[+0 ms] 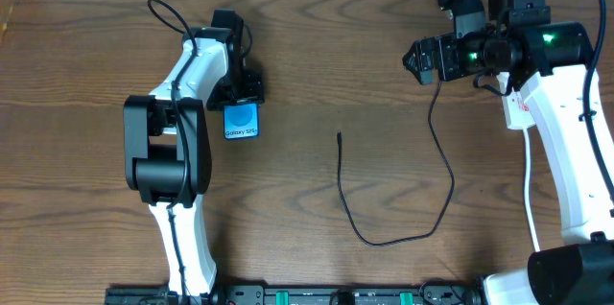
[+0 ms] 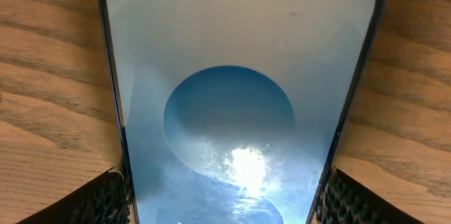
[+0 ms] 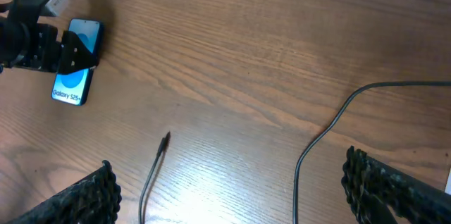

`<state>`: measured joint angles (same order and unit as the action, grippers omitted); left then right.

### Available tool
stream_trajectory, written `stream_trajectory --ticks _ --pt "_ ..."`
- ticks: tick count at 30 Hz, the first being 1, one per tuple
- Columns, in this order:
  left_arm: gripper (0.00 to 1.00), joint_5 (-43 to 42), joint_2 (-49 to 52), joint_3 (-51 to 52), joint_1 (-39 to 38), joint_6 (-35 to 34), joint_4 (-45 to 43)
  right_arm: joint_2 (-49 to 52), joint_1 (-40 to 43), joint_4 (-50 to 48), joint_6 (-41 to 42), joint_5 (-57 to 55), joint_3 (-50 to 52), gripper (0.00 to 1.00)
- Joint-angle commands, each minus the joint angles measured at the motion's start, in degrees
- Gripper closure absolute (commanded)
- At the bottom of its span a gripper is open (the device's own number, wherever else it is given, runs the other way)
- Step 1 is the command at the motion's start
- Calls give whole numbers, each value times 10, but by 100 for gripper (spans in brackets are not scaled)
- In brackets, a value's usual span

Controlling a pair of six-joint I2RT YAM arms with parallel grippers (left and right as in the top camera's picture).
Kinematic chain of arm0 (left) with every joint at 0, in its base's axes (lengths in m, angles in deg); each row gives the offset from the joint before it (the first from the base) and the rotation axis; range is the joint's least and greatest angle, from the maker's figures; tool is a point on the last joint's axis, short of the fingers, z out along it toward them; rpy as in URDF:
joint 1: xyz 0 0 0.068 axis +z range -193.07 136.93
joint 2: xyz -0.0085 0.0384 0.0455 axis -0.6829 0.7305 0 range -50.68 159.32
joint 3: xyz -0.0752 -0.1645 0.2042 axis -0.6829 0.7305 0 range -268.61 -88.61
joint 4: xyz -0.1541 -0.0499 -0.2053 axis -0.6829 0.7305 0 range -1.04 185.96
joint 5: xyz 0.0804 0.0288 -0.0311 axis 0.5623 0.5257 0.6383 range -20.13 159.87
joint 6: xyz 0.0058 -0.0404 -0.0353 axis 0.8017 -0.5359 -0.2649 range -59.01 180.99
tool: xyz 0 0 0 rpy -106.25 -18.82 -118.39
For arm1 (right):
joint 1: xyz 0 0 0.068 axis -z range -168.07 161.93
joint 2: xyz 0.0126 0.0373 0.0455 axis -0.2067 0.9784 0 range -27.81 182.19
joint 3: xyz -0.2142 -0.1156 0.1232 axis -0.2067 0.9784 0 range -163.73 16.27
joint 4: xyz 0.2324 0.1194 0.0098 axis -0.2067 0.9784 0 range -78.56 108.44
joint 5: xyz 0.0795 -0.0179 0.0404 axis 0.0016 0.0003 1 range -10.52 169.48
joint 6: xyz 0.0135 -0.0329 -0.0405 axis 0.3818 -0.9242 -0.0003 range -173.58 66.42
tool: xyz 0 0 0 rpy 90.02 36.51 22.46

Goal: Plug charger to phone and switch on socket

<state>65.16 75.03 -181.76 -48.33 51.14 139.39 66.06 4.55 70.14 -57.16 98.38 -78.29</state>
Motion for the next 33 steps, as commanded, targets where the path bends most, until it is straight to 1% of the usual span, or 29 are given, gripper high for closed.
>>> stream_trajectory --ticks 1,11,23,25,33 --pt "26 -19 -20 2 2 1 5 3 -3 0 -3 5 -9 1" --pt "26 -19 -51 2 2 1 7 3 -3 0 -3 5 -9 1" --pt "26 -24 -52 2 2 0 24 3 -3 0 -3 5 -9 1" --pt "26 -31 -52 2 2 -4 29 3 -3 0 -3 5 -9 1" --pt "26 -101 -52 2 2 -6 47 3 -3 1 -3 5 -9 1"
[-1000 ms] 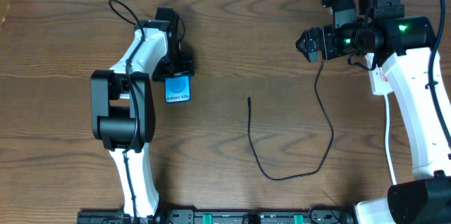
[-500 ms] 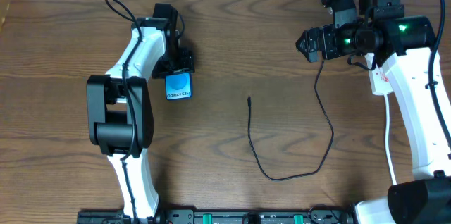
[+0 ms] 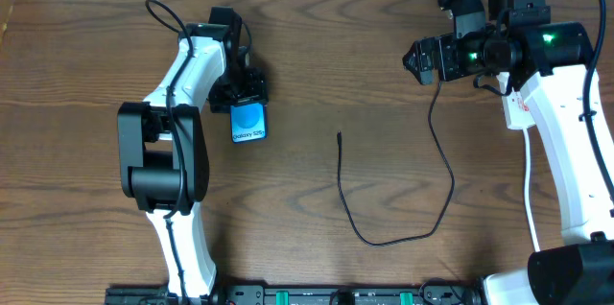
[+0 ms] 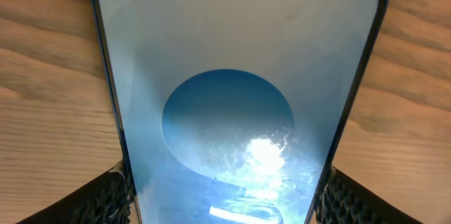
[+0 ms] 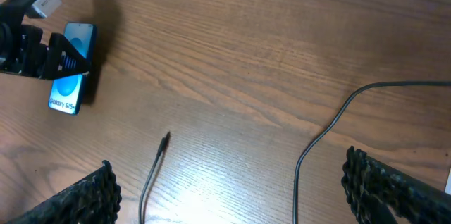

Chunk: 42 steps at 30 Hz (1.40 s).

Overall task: Plug charger to phone and switch on socket
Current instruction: 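Raise and rotate the held phone with the left gripper toward center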

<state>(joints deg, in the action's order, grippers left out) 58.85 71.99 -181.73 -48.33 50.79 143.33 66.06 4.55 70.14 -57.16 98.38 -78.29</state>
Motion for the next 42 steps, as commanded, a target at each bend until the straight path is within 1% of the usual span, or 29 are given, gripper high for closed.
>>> stream_trajectory --ticks 1,7,12,16,19,22,27,34,42 --pt "26 -47 -22 1 2 -3 10 3 -3 1 -3 5 -9 1" --pt "26 -95 -22 1 2 -3 19 3 -3 1 -3 5 -9 1" --pt "26 -105 -22 1 2 -15 24 3 -3 1 -3 6 -9 1" --pt "26 -140 -22 1 3 -16 24 3 -3 3 -3 6 -9 1" --pt "26 -160 -22 1 6 -34 24 3 -3 3 -3 6 -9 1" --pt "26 -192 -22 1 15 -53 23 3 -3 4 -3 5 -9 1" --pt "26 -263 -22 1 31 -56 23 3 -3 5 -3 6 -9 1" --pt "26 -331 -22 1 50 -96 21 3 -3 5 -3 6 -9 1" --pt "26 -386 -22 1 57 -175 21 3 -3 5 -3 6 -9 1"
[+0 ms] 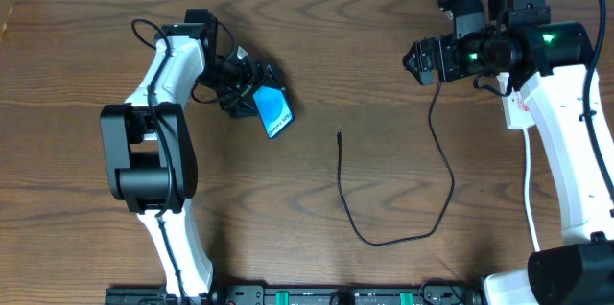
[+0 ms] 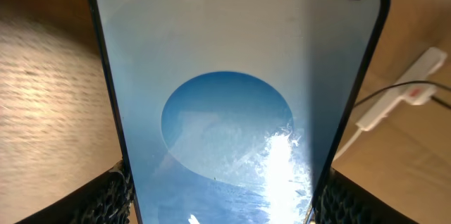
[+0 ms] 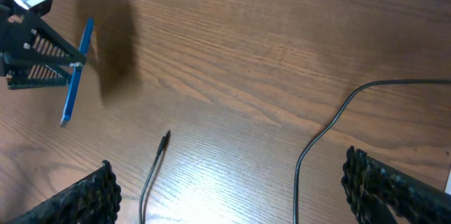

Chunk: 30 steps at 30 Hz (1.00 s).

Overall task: Plug charger to phone and switch on socket
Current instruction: 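Raise and rotate the held phone with the left gripper toward center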

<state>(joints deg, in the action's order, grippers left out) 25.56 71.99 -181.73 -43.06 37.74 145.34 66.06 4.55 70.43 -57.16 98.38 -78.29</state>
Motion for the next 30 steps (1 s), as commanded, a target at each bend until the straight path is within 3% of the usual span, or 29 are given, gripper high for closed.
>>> stream_trajectory --ticks 1,20,30 --pt "26 -61 -22 1 5 -53 1 3 -3 2 -3 6 -9 1" --pt "30 -234 -22 1 5 -186 1 3 -3 2 4 8 -9 1" --pt "30 -303 -22 1 5 -249 1 3 -3 2 50 8 -9 1"
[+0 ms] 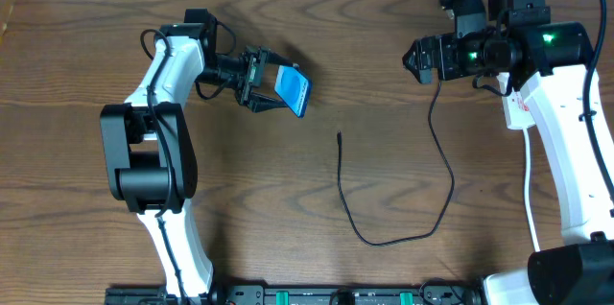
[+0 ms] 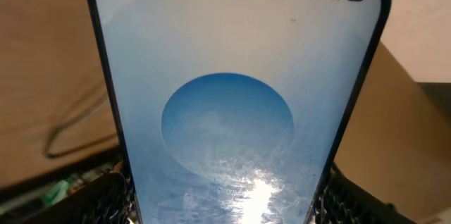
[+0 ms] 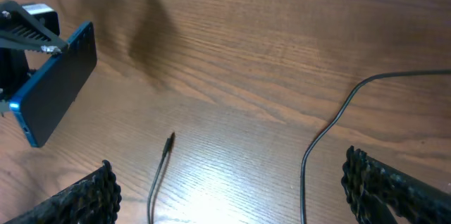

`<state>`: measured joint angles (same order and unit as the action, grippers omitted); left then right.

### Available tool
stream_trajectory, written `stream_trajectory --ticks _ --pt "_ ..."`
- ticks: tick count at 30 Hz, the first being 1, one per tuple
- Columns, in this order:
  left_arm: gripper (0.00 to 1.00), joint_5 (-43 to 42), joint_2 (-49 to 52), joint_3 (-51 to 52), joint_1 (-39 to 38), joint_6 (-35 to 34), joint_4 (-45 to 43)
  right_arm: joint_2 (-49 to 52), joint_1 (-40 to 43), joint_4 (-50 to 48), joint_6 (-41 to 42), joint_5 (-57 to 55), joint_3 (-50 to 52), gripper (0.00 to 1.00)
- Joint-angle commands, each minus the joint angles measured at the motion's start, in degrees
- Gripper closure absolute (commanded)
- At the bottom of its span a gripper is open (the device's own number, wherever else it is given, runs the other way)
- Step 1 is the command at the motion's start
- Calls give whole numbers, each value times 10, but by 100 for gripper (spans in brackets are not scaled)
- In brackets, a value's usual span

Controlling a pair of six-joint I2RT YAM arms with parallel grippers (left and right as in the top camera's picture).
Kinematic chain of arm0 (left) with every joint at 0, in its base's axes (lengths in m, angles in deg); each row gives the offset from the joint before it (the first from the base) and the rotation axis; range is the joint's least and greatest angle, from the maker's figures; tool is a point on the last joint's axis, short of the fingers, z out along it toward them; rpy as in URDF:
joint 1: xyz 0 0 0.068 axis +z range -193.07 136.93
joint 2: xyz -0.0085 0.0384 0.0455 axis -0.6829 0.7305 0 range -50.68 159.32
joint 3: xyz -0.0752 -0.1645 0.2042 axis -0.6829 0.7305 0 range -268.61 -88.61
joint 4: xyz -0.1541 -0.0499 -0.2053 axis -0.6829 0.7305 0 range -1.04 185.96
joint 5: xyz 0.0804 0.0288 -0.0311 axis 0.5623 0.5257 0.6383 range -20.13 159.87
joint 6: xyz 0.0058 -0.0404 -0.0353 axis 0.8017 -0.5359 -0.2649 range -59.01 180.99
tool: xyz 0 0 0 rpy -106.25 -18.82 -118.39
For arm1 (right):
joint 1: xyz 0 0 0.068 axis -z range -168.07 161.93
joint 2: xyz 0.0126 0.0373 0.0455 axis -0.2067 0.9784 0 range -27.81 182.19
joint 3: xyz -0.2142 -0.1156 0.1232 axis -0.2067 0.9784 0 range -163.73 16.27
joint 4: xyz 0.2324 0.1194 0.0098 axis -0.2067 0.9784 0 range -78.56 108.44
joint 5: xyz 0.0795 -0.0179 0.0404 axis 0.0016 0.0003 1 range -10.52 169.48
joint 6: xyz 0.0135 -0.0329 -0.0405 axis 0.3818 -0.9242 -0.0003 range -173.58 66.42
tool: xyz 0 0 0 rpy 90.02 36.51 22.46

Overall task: Plug charger to phone and switch on socket
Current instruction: 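Raise and rotate the held phone with the left gripper toward center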

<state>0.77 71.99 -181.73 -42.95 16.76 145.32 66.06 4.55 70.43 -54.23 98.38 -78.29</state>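
Observation:
The blue phone (image 1: 293,90) is held off the table, tilted, left of centre, with my left gripper (image 1: 261,80) shut on its lower end. Its lit screen (image 2: 236,111) fills the left wrist view, between the fingers (image 2: 106,196). The black charger cable (image 1: 449,175) runs down from my right arm, loops near the front and ends in its plug tip (image 1: 339,135), which lies on the wood right of the phone. My right gripper (image 1: 417,58) hangs open at the back right, high above the cable (image 3: 331,125); it sees the phone (image 3: 56,90) and the plug tip (image 3: 170,139). No socket shows.
The brown wooden table (image 1: 317,17) ends at a white wall along the back. A black rail (image 1: 317,295) runs along the front edge. The cable's loop (image 1: 384,242) lies between the two arms' bases.
My left gripper has carried the phone up and to the right, and tilted it further, so its view behind the phone is no longer the nearby wood. The right arm and cable are unchanged.
The phone first lay flat on the table at the left with my left gripper shut on it. Then it sat slightly shifted, still flat. Then it was off the table, turned on edge. Now it is higher and nearer the plug tip.

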Motion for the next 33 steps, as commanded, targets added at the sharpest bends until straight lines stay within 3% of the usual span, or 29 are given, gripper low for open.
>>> stream_trajectory --ticks 1,10,33 --pt "30 -55 -22 1 3 -47 1 3 -3 2 24 8 -9 1" --pt "31 -78 -22 1 3 -97 1 7 -3 2 30 8 -9 1" --pt "33 -83 -22 1 3 -106 -3 23 -6 0 62 8 -9 1"
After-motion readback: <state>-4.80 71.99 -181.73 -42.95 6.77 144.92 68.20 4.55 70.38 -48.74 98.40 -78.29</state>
